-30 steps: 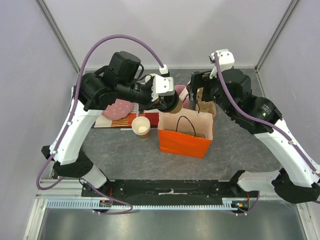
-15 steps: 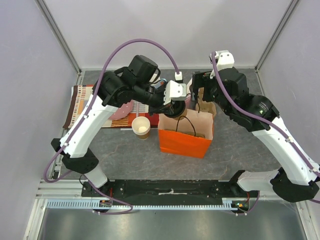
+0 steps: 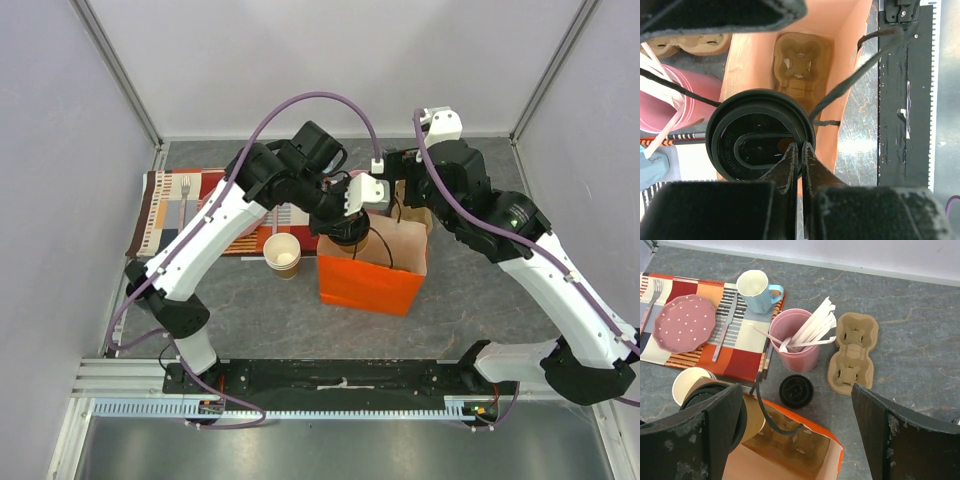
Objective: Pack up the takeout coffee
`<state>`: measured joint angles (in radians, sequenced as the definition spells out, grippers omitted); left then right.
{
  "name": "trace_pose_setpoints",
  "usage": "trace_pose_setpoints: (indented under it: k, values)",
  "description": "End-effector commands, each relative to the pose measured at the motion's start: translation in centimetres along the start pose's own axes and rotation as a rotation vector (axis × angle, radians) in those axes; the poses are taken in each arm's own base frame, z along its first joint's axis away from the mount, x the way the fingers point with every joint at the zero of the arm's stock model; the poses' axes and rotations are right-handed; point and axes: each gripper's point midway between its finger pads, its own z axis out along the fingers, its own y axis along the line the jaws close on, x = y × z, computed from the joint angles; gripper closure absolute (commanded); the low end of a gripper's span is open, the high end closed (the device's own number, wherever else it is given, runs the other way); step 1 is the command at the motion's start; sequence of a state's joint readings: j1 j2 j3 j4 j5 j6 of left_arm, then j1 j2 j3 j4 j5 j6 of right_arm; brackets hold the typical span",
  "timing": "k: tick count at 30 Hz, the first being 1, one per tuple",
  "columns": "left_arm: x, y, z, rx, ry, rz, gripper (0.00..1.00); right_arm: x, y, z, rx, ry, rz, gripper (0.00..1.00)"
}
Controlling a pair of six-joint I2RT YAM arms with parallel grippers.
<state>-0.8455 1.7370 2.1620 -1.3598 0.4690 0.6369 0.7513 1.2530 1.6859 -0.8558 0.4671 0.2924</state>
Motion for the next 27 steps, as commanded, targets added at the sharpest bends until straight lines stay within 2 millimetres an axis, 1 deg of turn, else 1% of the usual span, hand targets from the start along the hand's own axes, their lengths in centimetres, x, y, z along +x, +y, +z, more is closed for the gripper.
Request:
trace_pose_setpoints:
  k: [1,4,8,9,12,13,14,15,16,17,19,21,22,27]
  values:
    - [2.7,-1.9,-0.3,0.092,0.103,-0.085,0.98,-0.2,-0.4,-0.7,-0.006,-0.012,0.011,0.02]
    - [2.6,-2.0,-0.1,0.122,0.093,-0.083,0.98,0.1,-0.5,-0.7,-0.005,-0.006,0.001,0.02]
    - [3.1,-2.4,0.9,0.177,0.101,-0.085,0.98,0.6,-0.4,-0.6,-0.018,0.0,-0.001,0.02]
    - [3.1,-2.3,1.3,0.185,0.102,-0.091,0.98,0.4,-0.3,-0.6,-0.021,-0.004,0.006,0.02]
    - [2.9,-2.8,1.5,0.22,0.084,-0.086,0.98,0.5,-0.2,-0.4,-0.037,-0.003,0.047,0.02]
    - [3.0,-3.1,1.6,0.233,0.083,-0.092,0.98,0.4,-0.5,-0.5,-0.035,-0.01,0.066,0.02]
    - [3.3,-3.3,1.6,0.241,0.087,-0.092,0.98,0.4,-0.3,-0.5,-0.05,-0.008,0.092,0.02]
    - [4.0,-3.6,2.0,0.261,0.104,-0.092,0.98,0.6,-0.5,-0.3,-0.05,-0.008,0.108,0.02]
    - [4.3,-3.7,1.8,0.255,0.111,-0.086,0.98,0.4,-1.0,-0.5,-0.041,-0.017,0.13,0.02]
    - [5.2,-3.8,2.3,0.262,0.137,-0.091,0.98,0.6,-1.0,-0.4,-0.049,-0.012,0.155,0.02]
    - [5.8,-3.3,2.4,0.229,0.164,-0.09,0.98,0.7,-1.5,-0.3,-0.04,-0.016,0.179,0.02]
    - [6.0,-2.5,2.8,0.198,0.171,-0.091,0.98,0.8,-1.7,-0.3,-0.042,-0.015,0.204,0.02]
    - [6.1,-2.1,2.8,0.177,0.175,-0.087,0.98,0.6,-2.2,-0.2,-0.032,-0.022,0.219,0.02]
    - [6.3,-1.4,3.6,0.143,0.167,-0.072,0.98,1.2,-2.2,0.4,-0.05,0.003,0.252,0.02]
